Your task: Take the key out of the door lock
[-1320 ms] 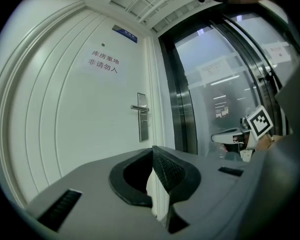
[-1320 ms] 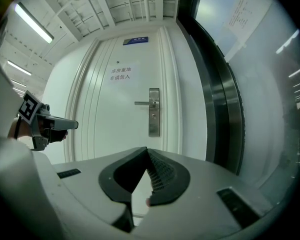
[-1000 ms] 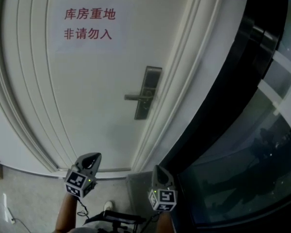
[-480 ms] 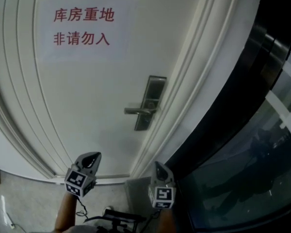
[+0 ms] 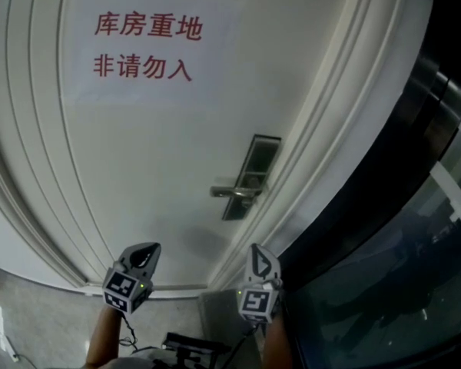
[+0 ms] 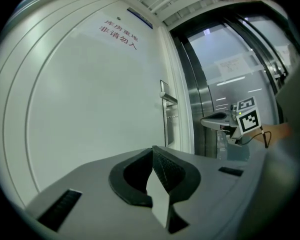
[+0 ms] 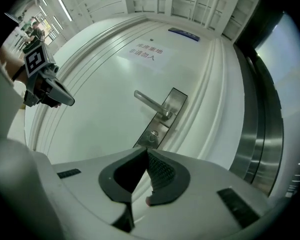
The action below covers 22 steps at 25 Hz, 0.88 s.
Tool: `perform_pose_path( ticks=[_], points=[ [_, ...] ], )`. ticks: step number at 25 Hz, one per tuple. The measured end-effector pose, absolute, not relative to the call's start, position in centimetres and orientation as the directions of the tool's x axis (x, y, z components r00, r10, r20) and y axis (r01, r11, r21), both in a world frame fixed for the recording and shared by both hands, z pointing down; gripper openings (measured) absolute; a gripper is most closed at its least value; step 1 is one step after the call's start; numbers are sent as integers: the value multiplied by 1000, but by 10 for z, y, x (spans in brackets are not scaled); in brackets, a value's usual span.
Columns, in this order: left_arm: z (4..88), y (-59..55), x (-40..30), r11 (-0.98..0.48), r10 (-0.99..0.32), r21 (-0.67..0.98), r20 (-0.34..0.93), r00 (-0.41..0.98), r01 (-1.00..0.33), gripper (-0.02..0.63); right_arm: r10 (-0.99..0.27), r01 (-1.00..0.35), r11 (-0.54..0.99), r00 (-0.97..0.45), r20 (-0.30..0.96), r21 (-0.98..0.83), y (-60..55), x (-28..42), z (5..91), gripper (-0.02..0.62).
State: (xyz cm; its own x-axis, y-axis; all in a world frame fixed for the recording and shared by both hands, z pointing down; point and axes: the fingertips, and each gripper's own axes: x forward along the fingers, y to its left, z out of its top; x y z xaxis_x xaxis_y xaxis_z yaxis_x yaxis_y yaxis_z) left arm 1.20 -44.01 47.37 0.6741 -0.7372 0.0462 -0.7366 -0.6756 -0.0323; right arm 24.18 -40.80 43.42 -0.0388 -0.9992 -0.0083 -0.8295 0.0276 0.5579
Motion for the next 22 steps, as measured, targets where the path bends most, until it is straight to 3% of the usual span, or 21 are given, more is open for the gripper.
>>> perform_pose_path(
  ticks=[6,12,22],
  points=[
    [476,-453,3,-678,-735,-31,41,677,-734,9,-998,-778,-14,-29,-59,628,-428,241,409,11],
    [472,-469,-8,-673,-739,-25,26,673,-739,8,-994,-594,-71,-22,-104,801,-446,229,381,11],
    [474,-476,-19,-667,-745,-19,26,667,-744,9,-995,-410,-84,-13,-98,908,-475,226,382,12]
  ],
)
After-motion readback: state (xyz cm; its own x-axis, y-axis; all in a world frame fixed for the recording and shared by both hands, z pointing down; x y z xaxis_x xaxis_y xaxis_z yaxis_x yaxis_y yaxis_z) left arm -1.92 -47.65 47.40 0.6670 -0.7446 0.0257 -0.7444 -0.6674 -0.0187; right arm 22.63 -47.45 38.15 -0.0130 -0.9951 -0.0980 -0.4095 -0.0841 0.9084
